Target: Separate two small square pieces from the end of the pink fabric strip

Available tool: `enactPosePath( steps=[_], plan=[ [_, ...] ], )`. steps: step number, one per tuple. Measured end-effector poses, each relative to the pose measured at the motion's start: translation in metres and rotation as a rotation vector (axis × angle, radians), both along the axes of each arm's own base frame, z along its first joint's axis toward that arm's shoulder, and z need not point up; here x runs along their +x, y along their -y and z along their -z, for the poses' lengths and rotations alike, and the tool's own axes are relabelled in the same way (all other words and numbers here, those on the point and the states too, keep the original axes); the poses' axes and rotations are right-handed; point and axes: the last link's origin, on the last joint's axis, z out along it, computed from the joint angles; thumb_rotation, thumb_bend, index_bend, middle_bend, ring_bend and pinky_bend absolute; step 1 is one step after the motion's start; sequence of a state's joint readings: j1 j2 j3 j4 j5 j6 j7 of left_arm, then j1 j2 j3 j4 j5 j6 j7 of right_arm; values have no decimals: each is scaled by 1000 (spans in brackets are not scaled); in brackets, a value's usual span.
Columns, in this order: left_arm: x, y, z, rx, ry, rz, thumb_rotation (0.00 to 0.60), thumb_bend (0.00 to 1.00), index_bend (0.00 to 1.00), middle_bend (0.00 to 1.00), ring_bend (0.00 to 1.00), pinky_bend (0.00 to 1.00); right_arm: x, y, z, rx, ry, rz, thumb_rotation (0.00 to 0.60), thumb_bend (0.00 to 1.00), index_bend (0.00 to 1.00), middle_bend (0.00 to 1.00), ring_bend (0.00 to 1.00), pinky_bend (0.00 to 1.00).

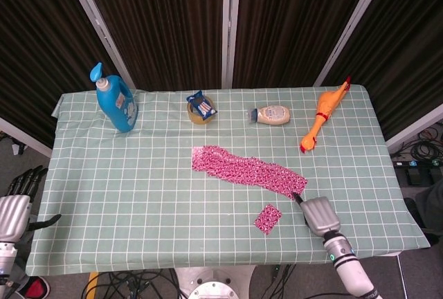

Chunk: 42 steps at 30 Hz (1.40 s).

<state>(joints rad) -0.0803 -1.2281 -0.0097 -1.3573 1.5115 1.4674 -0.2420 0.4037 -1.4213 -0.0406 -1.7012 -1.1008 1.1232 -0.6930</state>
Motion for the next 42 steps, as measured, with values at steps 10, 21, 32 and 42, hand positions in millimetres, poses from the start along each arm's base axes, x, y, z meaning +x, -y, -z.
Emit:
enactPosePath(
  steps=[10,21,32,42],
  plan=[
    [-4,-2,2,-17,-3,-21,600,93,55,30,0,95,-9,28,15,-16,-33,40,600,1000,170,924,774,614],
    [-3,-2,3,-23,1,-26,600,94,55,30,0,95,-12,26,20,15,-46,55,600,1000,170,924,774,614],
    [-3,-1,4,-26,-1,-25,600,94,55,30,0,95,-26,9,11,57,-52,108,600,1000,168,924,774,614],
    [-1,-2,6,-33,-2,-22,600,94,55,30,0,95,-45,-17,-10,56,-47,161,600,1000,167,924,774,614]
  ],
)
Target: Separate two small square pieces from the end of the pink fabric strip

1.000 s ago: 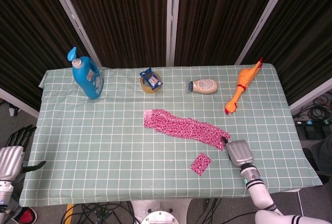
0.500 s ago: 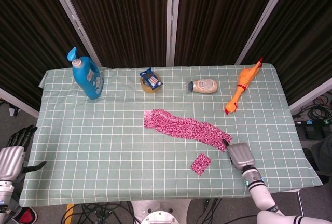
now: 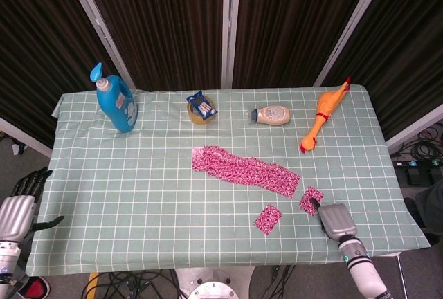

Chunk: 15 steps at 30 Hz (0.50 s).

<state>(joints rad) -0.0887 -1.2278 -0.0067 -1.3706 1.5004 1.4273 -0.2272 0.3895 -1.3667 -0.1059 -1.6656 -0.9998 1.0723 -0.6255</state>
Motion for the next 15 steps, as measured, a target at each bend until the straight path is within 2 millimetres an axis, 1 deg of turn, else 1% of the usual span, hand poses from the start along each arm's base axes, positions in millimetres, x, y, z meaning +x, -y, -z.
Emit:
enactPosePath(
  steps=[5,9,12,15],
  plan=[
    [1,0,0,2,1,2,600,93,55,30,0,95,-11,-15,-14,-19,-8,20,600,1000,168,924,774,614],
    [2,0,-1,1,-1,6,600,93,55,30,0,95,-15,-22,-23,-33,-2,32,600,1000,168,924,774,614],
    [4,0,-1,3,-1,11,600,94,55,30,0,95,-14,-23,-28,-53,13,28,600,1000,168,923,774,614],
    [5,0,-3,8,-1,17,600,94,55,30,0,95,-9,-21,-33,-88,49,4,600,1000,169,915,774,614]
  ],
)
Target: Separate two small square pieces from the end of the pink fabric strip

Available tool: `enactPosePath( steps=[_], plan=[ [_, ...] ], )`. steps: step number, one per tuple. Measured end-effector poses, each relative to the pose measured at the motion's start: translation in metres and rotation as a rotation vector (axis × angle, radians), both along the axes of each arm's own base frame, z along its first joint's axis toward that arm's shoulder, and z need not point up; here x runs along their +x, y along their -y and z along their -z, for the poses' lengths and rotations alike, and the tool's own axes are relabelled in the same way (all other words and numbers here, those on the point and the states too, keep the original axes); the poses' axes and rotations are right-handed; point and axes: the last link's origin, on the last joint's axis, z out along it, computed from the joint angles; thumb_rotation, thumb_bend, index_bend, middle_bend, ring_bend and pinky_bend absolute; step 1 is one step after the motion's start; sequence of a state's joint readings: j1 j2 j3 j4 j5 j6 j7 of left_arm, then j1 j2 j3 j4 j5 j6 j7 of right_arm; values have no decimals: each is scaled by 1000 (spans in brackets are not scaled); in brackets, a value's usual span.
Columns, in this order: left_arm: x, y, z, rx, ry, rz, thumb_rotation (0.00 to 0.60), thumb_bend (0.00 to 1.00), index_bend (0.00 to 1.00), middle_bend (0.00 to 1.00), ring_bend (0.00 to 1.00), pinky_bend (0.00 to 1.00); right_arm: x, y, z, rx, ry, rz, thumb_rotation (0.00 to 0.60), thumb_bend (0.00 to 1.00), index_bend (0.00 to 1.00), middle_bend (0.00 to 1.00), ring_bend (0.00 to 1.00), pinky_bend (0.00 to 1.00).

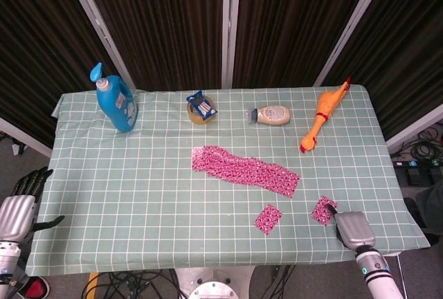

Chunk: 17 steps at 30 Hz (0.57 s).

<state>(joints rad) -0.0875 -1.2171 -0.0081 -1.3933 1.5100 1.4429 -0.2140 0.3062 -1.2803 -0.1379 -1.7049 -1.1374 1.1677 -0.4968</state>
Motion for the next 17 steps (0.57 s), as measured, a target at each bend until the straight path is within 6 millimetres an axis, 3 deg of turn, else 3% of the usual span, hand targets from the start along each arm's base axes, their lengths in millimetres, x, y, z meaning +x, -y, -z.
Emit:
enactPosePath(
  steps=[3,6,8,10,11,13,17],
  plan=[
    [3,0,-1,6,-1,7,600,93,55,30,0,95,9,4,-6,-66,66,-49,600,956,192,850,719,600],
    [6,0,-3,10,-5,14,600,93,55,30,0,95,21,10,-16,-177,154,-138,600,738,201,609,479,468],
    [8,-1,-4,12,-8,17,600,94,55,30,0,95,24,16,-28,-287,186,-216,600,583,146,334,184,238],
    [10,-1,-5,14,-12,20,600,93,55,30,0,95,22,22,-39,-391,173,-282,600,384,47,100,21,53],
    [10,0,-6,14,-11,21,600,93,55,30,0,95,18,24,-48,-451,140,-314,600,274,14,33,0,11],
    [12,0,-6,12,-13,22,600,93,55,30,0,95,9,28,-61,-520,81,-333,600,89,0,0,0,0],
    [13,0,-5,8,-22,15,600,94,54,30,0,95,-4,31,-68,-567,49,-242,600,20,0,0,0,0]
  ],
)
